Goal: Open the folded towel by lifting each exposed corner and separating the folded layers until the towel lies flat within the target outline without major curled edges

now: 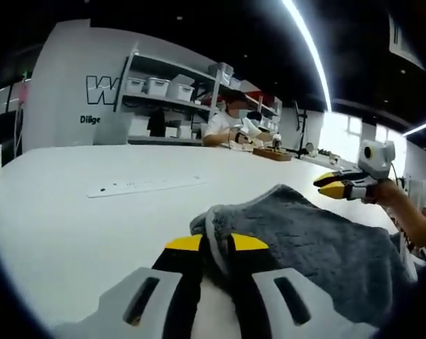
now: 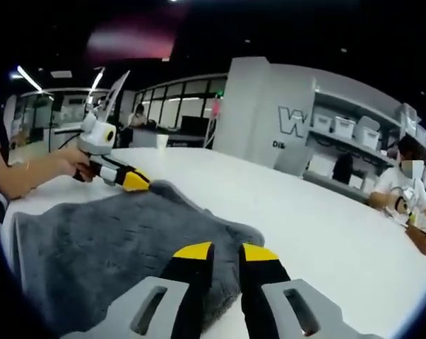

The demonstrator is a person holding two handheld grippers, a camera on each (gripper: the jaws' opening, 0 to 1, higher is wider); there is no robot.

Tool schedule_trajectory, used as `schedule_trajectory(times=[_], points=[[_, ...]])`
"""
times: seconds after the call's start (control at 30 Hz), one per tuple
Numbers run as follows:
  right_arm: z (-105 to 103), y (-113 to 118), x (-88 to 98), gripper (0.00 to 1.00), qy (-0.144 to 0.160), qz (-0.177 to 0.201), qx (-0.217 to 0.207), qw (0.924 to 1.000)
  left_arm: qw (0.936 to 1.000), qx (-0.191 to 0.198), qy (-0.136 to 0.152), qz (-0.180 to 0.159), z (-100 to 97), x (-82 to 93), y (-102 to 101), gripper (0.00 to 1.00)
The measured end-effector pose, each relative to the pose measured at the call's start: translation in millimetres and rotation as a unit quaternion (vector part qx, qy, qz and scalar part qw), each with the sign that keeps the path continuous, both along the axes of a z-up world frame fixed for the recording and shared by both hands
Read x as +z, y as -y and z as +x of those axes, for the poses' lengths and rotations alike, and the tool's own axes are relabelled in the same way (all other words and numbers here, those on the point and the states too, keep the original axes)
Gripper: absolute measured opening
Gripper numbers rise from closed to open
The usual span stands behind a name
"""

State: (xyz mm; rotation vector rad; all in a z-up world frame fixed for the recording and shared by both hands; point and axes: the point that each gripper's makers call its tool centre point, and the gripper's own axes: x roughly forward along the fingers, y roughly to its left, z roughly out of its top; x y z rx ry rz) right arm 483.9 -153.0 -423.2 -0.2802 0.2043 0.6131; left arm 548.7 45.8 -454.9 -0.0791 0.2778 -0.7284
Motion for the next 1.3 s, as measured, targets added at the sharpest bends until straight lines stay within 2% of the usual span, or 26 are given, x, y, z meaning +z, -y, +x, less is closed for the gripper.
schedule_trajectory(times=[0.13,0.57,0.67,1.0,1.13,1.3], points=[[-2,-2,4.6,0.09,0.005,-0.002,0.005,1.0000,1.0000,-0.008,0.003,-0.002,-5.1,5.3,4,0.13],[-24,-13,14.1,0.11,0.024,-0.021,0.025,0.9992,1.0000,-0.008,-0.005,-0.002,-6.5,1.1,5,0.13],[-30,-17,13.0,0.13,0.017,-0.027,0.035,0.9989,0.9999,-0.009,-0.003,-0.002,-5.1,3.0,3,0.14],[-37,-26,12.8,0.19,0.015,-0.038,0.048,0.9980,0.9999,0.010,0.005,-0.012,-3.5,10.6,-7,0.31],[-41,-29,10.7,0.22,0.010,-0.041,0.055,0.9976,0.9997,0.003,0.000,-0.023,-6.6,11.5,-6,0.33],[-44,-27,8.1,0.35,0.002,-0.049,0.047,0.9977,0.9995,-0.006,0.001,-0.032,-11.2,14.0,-3,0.38]])
